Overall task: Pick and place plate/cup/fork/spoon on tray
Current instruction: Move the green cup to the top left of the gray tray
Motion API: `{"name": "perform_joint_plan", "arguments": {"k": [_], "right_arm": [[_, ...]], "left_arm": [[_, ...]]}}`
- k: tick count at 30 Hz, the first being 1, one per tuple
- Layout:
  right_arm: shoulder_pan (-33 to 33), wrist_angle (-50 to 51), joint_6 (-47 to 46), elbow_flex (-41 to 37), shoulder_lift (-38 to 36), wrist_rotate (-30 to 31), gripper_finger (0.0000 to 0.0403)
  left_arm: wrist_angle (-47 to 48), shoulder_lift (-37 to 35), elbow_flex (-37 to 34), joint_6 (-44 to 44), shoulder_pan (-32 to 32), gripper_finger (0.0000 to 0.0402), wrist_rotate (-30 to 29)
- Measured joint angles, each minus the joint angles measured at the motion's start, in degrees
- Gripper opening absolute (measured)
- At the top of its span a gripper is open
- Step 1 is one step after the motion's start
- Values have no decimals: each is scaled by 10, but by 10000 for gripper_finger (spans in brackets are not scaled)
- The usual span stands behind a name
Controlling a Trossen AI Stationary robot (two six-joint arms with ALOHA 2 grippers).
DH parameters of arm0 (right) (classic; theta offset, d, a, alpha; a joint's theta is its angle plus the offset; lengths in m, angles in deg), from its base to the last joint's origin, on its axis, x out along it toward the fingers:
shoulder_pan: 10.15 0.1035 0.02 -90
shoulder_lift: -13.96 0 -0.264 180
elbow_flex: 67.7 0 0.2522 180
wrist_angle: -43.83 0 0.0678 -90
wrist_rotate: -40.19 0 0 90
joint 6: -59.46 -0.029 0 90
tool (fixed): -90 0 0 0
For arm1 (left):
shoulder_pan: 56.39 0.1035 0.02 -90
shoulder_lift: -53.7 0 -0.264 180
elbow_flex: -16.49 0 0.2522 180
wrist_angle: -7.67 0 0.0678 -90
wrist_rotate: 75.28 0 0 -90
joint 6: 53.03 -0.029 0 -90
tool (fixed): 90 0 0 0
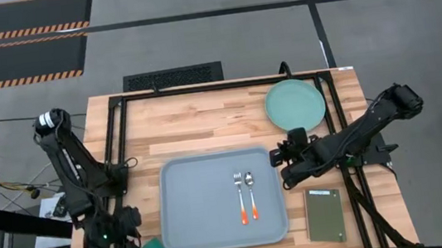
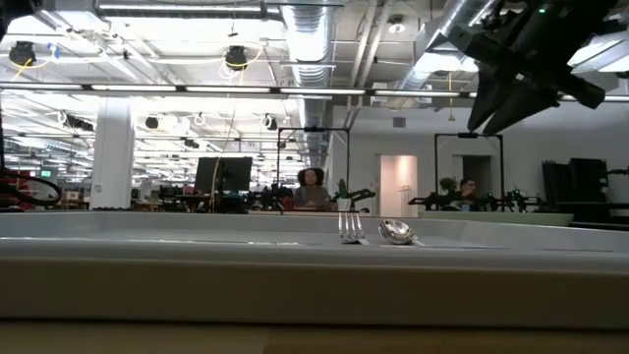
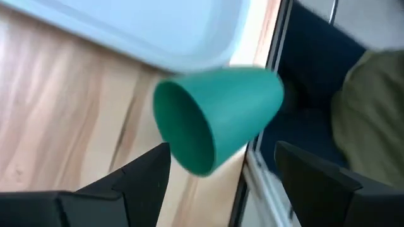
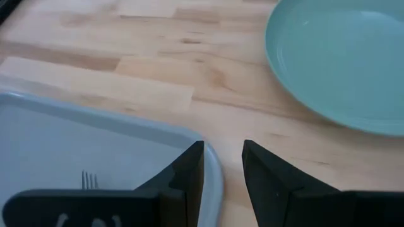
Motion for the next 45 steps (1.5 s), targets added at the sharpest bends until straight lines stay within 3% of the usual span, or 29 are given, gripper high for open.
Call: {"name": "perform_joint_plan", "arguments": {"k": [10, 18, 22, 31, 39, 45], "right_arm": [[-2, -19, 0, 0, 5, 1, 134], [-2, -27, 3, 0, 5, 3, 133], [-2, -26, 5, 0, 5, 6, 133], [-2, -30, 20, 0, 5, 8, 133], [-2, -31, 20, 0, 5, 8, 133], [-2, -31, 20, 0, 5, 8, 133]], "left_arm": [[-77, 72, 0, -35, -7, 270, -27], [-76, 131, 0, -29, -8, 260, 14], [-71, 138, 0, -40, -7, 207, 7], [-75, 137, 0, -71, -7, 18, -52], [-70, 107, 0, -26, -6, 3, -21], [-9, 31, 16, 43, 8, 1, -76]]}}
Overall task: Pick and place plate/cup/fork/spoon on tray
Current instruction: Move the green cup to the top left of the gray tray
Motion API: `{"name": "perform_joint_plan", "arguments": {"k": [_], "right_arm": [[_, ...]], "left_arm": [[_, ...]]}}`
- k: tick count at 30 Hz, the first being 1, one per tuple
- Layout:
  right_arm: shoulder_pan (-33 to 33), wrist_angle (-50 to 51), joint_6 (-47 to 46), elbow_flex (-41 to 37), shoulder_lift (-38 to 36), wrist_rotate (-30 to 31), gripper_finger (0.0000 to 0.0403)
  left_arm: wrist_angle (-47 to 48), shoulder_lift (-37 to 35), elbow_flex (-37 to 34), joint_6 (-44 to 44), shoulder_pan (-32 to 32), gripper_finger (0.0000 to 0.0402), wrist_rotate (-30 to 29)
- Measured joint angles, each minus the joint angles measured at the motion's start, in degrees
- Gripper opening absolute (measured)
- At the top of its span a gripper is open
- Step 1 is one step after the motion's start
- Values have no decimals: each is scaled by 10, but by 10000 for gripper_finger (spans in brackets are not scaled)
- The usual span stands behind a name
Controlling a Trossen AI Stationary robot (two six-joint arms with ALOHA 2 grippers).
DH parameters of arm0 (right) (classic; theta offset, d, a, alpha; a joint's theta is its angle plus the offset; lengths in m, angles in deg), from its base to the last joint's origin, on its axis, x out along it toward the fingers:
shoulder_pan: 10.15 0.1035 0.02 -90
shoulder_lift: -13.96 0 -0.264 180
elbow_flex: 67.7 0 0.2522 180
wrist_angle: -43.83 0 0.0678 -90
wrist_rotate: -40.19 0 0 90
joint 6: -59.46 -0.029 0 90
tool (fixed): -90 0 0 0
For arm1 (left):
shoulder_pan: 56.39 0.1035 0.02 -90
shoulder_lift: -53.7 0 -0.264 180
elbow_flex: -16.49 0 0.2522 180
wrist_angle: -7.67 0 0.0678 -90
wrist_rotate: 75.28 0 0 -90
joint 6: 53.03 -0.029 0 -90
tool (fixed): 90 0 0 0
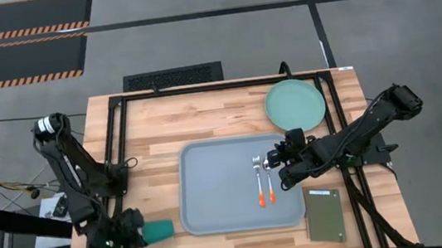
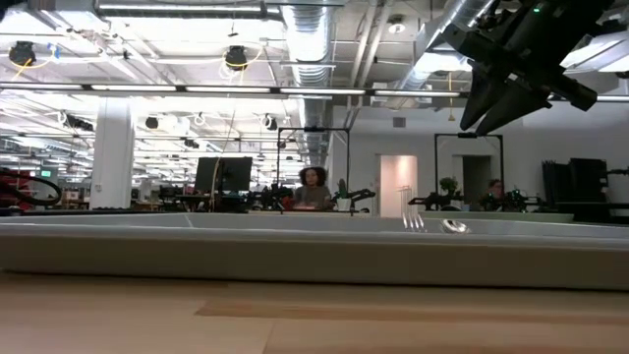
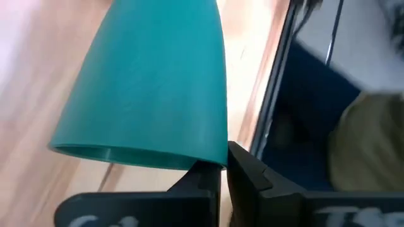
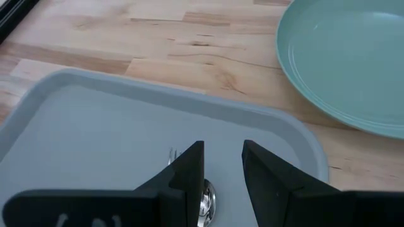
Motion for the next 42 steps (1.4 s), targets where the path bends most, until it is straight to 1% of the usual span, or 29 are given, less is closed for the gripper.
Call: {"name": "perform_joint_plan", "arguments": {"k": [2, 5, 8, 11, 14, 16, 19, 23, 26, 29, 32, 36, 39, 42], "right_arm": [[0, 1, 1, 0, 0, 0, 133], [0, 0, 12, 0, 0, 0, 133], [0, -1, 15, 0, 0, 7, 133], [0, 1, 17, 0, 0, 11, 133], [0, 3, 24, 0, 0, 11, 133], [0, 2, 28, 0, 0, 11, 133], [0, 2, 29, 0, 0, 11, 133], [0, 0, 29, 0, 0, 18, 133], [0, 0, 29, 0, 0, 24, 133], [0, 0, 30, 0, 0, 24, 133], [0, 0, 30, 0, 0, 24, 133], [0, 0, 30, 0, 0, 26, 134], [0, 0, 30, 0, 0, 26, 134], [0, 0, 30, 0, 0, 26, 134]], "left_arm": [[54, -34, 26, 13, 10, 1, -16], [165, -76, 82, 22, 28, 1, -56], [300, -102, 143, 18, 74, 0, -95], [430, -105, 191, -20, 161, 0, -82], [508, -105, 220, -113, 272, 0, -27], [523, -104, 231, -199, 355, 0, 18], [519, -100, 241, -332, 481, 0, 91], [504, -73, 250, -495, 638, 0, 172], [493, -36, 250, -597, 733, 0, 212], [490, 15, 250, -709, 802, 0, 236], [470, 72, 251, -813, 856, 0, 245], [459, 161, 287, -894, 915, 0, 241], [477, 223, 341, -941, 947, 0, 203], [512, 286, 409, -989, 969, 0, 160]]}}
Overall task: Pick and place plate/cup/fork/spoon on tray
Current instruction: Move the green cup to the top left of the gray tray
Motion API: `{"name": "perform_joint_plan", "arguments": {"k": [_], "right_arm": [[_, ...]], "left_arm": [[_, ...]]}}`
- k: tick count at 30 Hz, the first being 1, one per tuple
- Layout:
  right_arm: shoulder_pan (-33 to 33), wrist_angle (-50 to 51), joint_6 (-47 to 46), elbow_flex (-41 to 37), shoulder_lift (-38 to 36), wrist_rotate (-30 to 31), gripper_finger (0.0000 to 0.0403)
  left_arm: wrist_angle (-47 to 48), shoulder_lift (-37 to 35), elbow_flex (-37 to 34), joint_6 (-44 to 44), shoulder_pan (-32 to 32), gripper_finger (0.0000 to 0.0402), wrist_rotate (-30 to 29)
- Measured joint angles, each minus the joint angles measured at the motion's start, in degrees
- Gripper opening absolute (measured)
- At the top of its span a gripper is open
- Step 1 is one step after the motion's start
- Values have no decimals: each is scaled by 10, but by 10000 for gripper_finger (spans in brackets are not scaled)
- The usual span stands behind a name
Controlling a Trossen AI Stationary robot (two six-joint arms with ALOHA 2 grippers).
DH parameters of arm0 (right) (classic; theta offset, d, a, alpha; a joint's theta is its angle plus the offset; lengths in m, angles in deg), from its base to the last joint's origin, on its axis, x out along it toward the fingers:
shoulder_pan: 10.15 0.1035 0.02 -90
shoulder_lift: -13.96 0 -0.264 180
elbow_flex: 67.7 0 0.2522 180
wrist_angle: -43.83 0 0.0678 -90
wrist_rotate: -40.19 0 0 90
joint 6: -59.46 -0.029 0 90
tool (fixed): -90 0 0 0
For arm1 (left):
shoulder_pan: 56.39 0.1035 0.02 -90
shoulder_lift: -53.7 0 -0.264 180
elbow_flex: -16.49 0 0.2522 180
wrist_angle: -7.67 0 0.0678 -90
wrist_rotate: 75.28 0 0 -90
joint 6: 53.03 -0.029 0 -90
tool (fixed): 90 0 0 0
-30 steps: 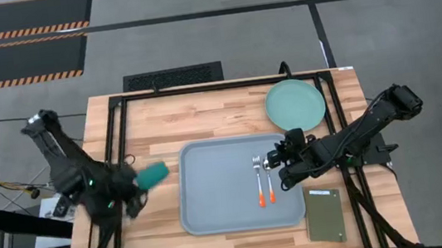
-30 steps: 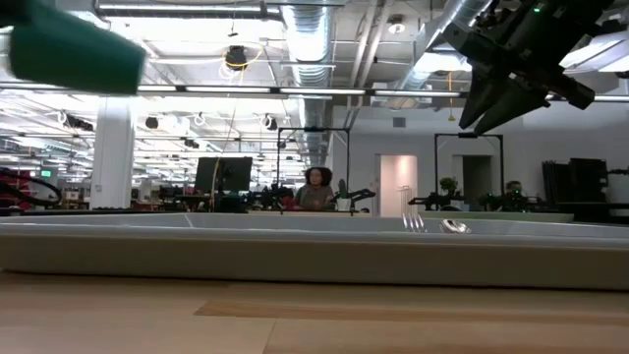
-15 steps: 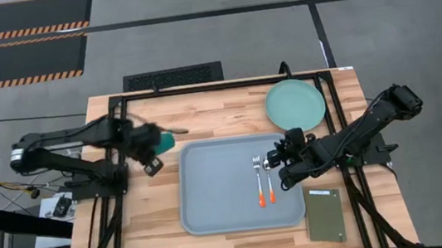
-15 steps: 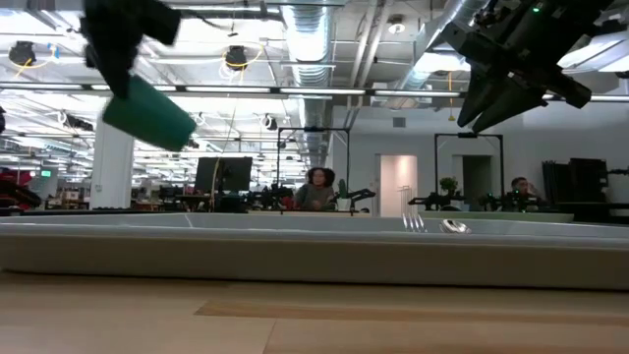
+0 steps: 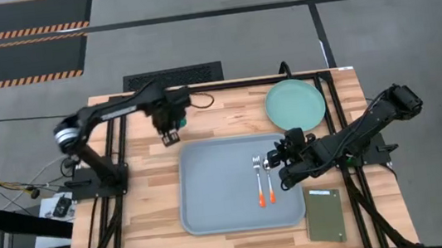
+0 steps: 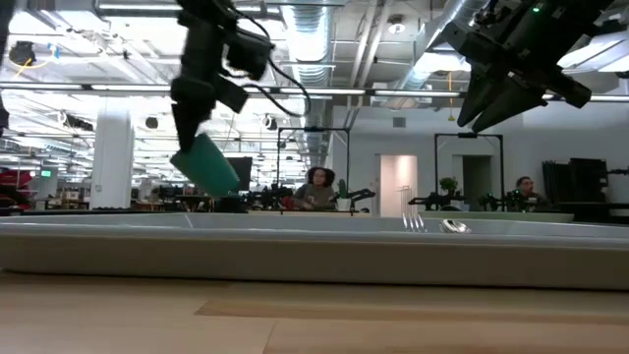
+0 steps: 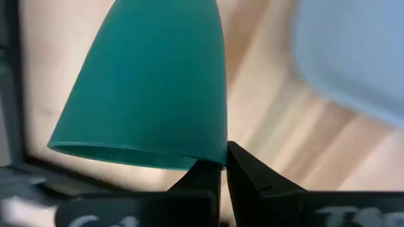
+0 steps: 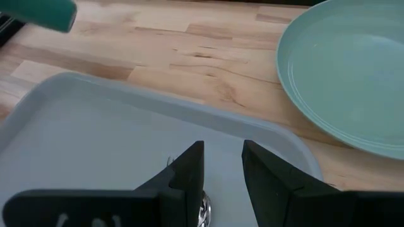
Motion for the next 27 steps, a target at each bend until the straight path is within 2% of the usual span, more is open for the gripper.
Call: {"name": "perform_joint_plan", "arguments": {"k": [5, 12, 17, 27], "right_arm": [[0, -4, 0, 0, 0, 0, 134], [2, -9, 0, 0, 0, 0, 134], [2, -10, 0, 0, 0, 0, 134], [2, -13, 0, 0, 0, 0, 134]], "left_arm": [[69, 97, 97, -71, 9, 0, -38], [69, 174, 167, -120, -15, 0, -48], [74, 196, 182, -129, -43, 0, -92], [53, 197, 182, -150, -68, 0, -61]]}}
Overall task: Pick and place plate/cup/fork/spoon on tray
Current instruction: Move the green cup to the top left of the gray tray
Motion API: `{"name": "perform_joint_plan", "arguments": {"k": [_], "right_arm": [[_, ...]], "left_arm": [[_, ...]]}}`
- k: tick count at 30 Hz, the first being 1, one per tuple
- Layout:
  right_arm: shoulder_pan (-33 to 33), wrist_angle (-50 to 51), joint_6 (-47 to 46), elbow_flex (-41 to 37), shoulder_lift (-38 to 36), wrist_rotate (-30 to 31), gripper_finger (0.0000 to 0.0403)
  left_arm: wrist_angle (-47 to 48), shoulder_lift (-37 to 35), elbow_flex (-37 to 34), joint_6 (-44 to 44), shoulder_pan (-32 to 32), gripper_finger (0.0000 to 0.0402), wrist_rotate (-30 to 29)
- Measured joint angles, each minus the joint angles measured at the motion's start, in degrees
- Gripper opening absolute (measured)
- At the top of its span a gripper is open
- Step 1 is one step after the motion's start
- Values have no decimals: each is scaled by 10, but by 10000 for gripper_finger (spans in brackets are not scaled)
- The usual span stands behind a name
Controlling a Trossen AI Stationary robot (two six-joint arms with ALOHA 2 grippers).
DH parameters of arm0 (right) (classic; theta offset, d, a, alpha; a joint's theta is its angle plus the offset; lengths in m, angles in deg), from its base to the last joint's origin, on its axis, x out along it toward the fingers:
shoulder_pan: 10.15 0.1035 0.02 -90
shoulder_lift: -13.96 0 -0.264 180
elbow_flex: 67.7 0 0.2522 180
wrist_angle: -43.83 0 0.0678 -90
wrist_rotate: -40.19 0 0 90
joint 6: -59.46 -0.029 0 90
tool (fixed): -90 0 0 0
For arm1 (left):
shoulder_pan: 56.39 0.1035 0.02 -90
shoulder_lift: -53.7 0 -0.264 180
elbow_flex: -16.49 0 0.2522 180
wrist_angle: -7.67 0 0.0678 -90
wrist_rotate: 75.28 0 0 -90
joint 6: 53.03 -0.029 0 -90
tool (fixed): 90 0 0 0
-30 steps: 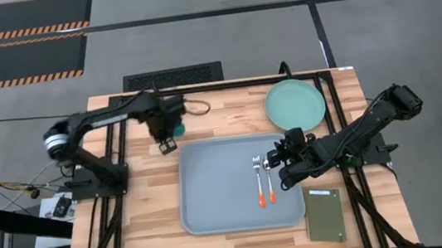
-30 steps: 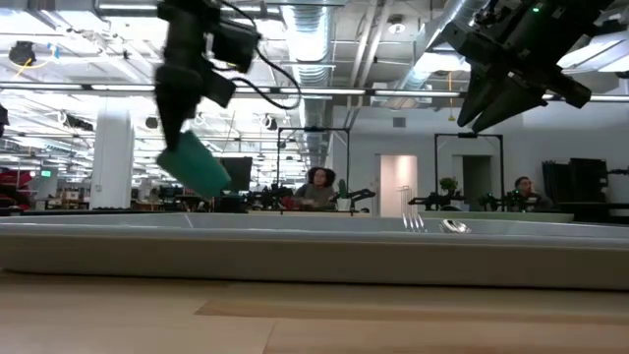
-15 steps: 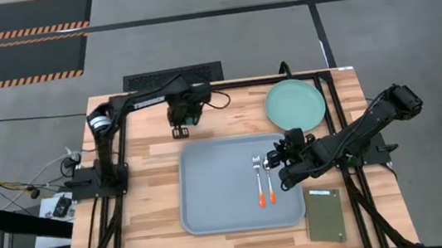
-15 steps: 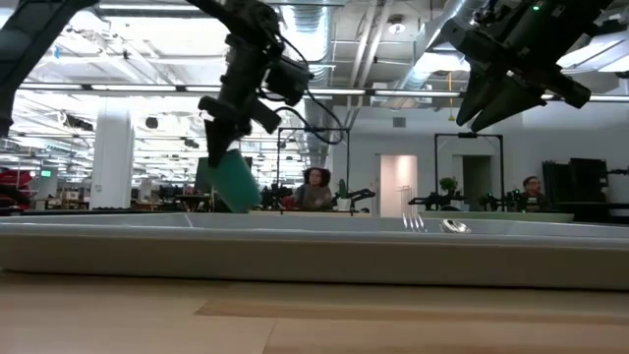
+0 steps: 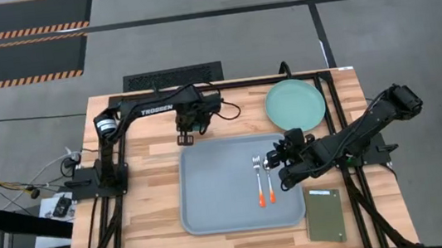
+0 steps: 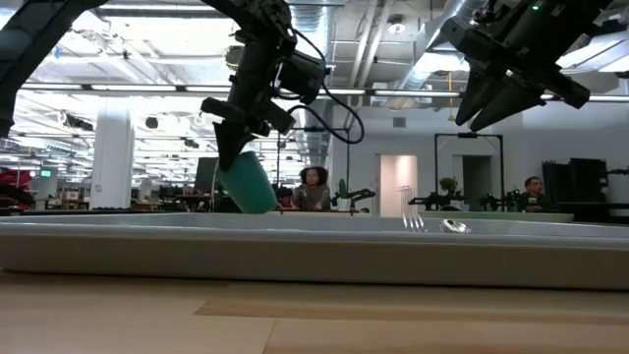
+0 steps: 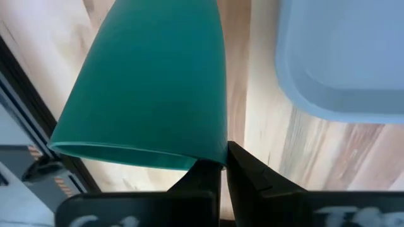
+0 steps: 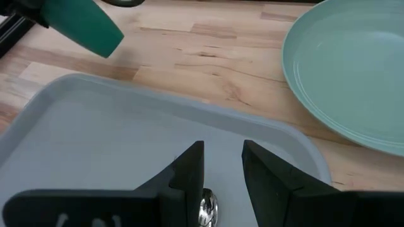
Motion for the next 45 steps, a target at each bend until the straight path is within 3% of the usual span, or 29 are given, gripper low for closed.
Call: {"name": "perform_joint_plan", "arguments": {"k": [12, 17, 24, 28, 40, 45], "right_arm": [[0, -1, 0, 0, 0, 0, 134], [0, -1, 0, 0, 0, 0, 134], [0, -1, 0, 0, 0, 0, 134], [0, -1, 0, 0, 0, -1, 134], [0, -3, 0, 0, 0, -1, 134], [0, -3, 0, 0, 0, -1, 134]], "left_arm": [[-21, 0, 0, -16, 0, 2, -10], [-17, 0, -1, -28, 0, 1, -59], [-34, -1, -28, -34, 1, 0, -64], [-23, -1, -34, -32, -6, 0, -103], [-23, -1, -55, -42, -9, 1, -96], [-29, -1, -76, -56, -20, 19, -107]]}}
